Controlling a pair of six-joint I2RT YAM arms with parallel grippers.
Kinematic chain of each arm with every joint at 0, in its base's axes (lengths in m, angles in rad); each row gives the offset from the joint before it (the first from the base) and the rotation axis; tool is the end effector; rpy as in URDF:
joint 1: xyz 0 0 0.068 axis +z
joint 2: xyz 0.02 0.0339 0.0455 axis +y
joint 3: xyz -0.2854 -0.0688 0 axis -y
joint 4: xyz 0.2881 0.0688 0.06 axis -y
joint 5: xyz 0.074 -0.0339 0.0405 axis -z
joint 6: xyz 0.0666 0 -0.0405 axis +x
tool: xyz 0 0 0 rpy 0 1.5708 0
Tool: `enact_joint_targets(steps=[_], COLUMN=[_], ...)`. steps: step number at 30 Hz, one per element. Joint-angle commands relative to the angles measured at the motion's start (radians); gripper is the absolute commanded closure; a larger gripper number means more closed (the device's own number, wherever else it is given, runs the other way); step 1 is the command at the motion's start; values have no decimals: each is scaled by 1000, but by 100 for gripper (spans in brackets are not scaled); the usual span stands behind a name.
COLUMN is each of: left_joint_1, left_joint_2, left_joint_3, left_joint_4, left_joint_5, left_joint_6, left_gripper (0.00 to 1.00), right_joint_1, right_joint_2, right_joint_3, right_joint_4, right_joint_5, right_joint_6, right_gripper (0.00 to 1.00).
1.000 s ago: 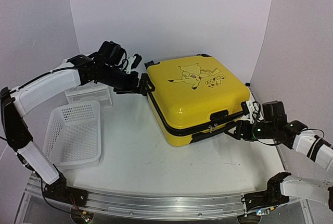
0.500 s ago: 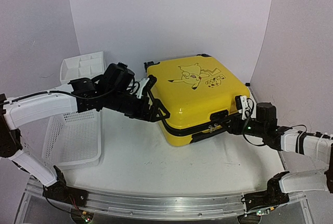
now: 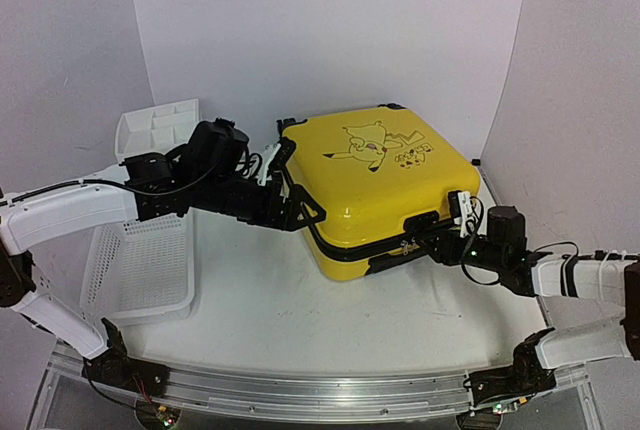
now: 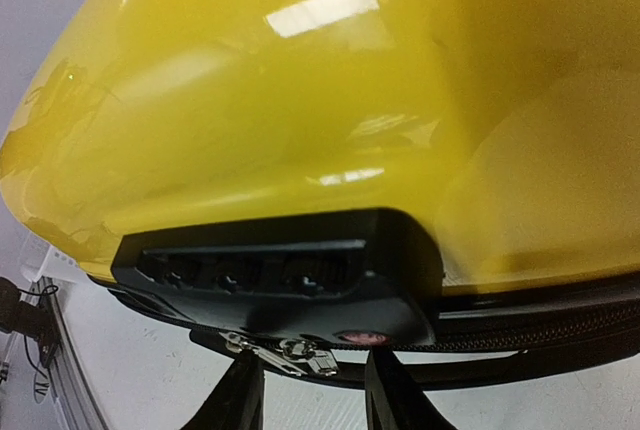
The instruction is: Open, take out, and arrange the luggage
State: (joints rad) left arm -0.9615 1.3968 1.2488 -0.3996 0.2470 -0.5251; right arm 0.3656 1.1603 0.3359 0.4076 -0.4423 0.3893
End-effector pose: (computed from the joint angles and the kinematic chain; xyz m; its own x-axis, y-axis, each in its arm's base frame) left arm 0.2057 -0.3232 0.3393 -0.7163 0.1771 -0.6749 0.6420 0.5461 -0.5381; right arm 0.2405 0.1226 0.1501 -0.6112 0.1333 -0.7802 -0.4936 0.7064 0.5074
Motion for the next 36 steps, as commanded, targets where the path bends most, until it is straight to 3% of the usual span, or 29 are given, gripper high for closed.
enact_joint_targets(steps=[1, 24, 36], left_joint_1=[-2, -2, -2], left_joint_2=[1, 1, -11], left_joint_3=[51, 53, 31], left_joint_4=[48, 48, 47], left_joint_5=[-9, -17, -27], left_joint_6=[-10, -7, -12], left_gripper=[1, 1, 0], right_joint_1=[12, 93, 127], right_joint_2=[-14, 111, 118], right_joint_3=[-22, 14, 22], right_joint_4=[71, 184, 204], right_joint_5=[42, 122, 176], right_joint_6=[-9, 20, 39], right_gripper=[65, 70, 87])
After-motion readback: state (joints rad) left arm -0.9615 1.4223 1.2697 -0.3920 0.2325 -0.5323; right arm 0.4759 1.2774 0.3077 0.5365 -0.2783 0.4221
